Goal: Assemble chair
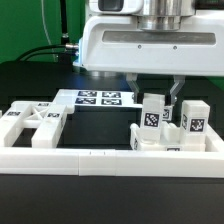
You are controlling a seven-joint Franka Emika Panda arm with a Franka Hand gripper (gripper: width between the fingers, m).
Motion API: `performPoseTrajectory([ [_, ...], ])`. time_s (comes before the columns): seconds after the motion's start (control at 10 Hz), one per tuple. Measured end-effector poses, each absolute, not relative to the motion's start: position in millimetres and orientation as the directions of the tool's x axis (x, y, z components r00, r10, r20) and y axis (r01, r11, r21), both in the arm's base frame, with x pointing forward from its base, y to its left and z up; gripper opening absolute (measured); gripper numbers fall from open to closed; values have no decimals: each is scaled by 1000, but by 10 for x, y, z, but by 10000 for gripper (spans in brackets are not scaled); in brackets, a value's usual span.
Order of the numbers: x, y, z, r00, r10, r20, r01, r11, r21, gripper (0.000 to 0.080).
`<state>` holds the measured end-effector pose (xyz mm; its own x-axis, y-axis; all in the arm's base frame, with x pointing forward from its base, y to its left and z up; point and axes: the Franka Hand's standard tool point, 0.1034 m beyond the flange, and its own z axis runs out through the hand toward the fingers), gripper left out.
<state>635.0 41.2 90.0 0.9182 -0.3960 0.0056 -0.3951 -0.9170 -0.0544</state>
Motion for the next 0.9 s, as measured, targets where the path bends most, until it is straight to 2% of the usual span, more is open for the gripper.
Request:
performPoseTrajectory([
  [0.3, 6376, 486, 896, 748, -664, 5, -662, -746, -77, 285],
  [0.4, 6378, 475, 897, 740, -672, 4, -670, -738, -77, 285],
  [0.6, 6377, 476, 895, 618, -786, -11, -785, -615, -78, 285],
  [0.7, 6376, 474, 894, 535, -845, -20, -843, -532, -78, 285],
  [0.9, 6355, 477, 889, 323, -946, -29, -941, -318, -114, 285],
])
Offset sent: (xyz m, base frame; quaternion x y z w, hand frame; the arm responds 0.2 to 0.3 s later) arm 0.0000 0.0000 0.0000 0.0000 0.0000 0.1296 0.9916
